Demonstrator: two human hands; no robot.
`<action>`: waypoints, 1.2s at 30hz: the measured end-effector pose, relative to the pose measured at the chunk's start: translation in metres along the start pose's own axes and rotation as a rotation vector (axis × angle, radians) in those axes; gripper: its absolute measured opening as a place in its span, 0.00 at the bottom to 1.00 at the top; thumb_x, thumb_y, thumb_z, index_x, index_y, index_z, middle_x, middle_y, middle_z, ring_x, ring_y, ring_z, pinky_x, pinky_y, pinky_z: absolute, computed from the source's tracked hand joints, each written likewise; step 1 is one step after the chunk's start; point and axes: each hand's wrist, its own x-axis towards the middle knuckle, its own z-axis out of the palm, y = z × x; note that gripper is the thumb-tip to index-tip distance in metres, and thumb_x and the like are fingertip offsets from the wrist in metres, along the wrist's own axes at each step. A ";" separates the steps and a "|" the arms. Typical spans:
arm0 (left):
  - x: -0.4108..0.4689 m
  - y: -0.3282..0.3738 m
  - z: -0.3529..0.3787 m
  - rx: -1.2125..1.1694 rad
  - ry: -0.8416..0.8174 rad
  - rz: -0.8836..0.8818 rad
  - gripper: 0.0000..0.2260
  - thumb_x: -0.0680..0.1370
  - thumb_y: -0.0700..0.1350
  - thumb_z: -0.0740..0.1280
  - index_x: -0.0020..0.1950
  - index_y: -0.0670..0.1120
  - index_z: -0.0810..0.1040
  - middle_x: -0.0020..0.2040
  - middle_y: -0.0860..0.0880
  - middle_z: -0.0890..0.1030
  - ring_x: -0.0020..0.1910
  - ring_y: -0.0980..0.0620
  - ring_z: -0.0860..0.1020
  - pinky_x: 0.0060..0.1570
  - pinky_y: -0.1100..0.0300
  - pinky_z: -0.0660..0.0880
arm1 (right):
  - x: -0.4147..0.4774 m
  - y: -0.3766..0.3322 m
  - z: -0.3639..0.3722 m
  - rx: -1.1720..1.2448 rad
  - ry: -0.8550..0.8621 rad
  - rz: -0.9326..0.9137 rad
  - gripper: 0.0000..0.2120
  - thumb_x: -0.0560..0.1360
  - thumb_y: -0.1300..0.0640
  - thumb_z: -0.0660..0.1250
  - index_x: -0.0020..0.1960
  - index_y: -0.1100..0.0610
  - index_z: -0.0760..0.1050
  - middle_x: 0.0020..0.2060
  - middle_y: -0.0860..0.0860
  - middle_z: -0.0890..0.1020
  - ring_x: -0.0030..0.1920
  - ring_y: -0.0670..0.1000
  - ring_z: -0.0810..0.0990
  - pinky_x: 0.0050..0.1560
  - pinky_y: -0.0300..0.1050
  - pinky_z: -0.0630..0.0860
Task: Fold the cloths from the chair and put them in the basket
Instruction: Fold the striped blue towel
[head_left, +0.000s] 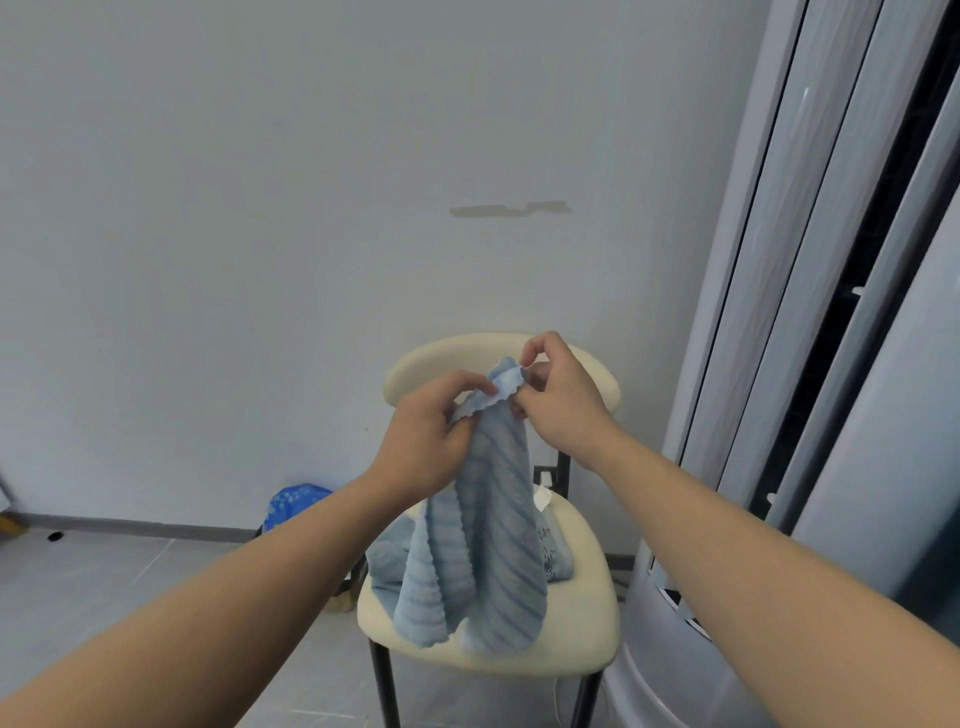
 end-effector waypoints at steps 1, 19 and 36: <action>0.000 0.001 0.000 -0.020 -0.009 -0.019 0.18 0.76 0.32 0.65 0.58 0.51 0.82 0.32 0.63 0.77 0.26 0.58 0.69 0.31 0.70 0.63 | -0.001 -0.002 -0.001 -0.003 -0.007 -0.014 0.17 0.77 0.63 0.67 0.46 0.43 0.65 0.41 0.62 0.82 0.35 0.52 0.75 0.41 0.57 0.77; 0.018 0.020 -0.004 -0.533 0.142 -0.489 0.07 0.70 0.44 0.81 0.46 0.44 0.88 0.44 0.46 0.88 0.47 0.48 0.87 0.57 0.46 0.82 | -0.007 -0.009 -0.002 0.062 -0.040 -0.024 0.14 0.79 0.47 0.70 0.45 0.58 0.80 0.39 0.58 0.84 0.38 0.51 0.81 0.52 0.61 0.81; 0.020 0.022 -0.007 -0.400 0.192 -0.421 0.09 0.67 0.41 0.83 0.43 0.45 0.88 0.41 0.47 0.87 0.46 0.45 0.86 0.53 0.44 0.83 | 0.001 -0.007 0.000 0.058 0.031 -0.018 0.09 0.75 0.51 0.73 0.39 0.52 0.77 0.39 0.54 0.85 0.43 0.58 0.84 0.51 0.59 0.82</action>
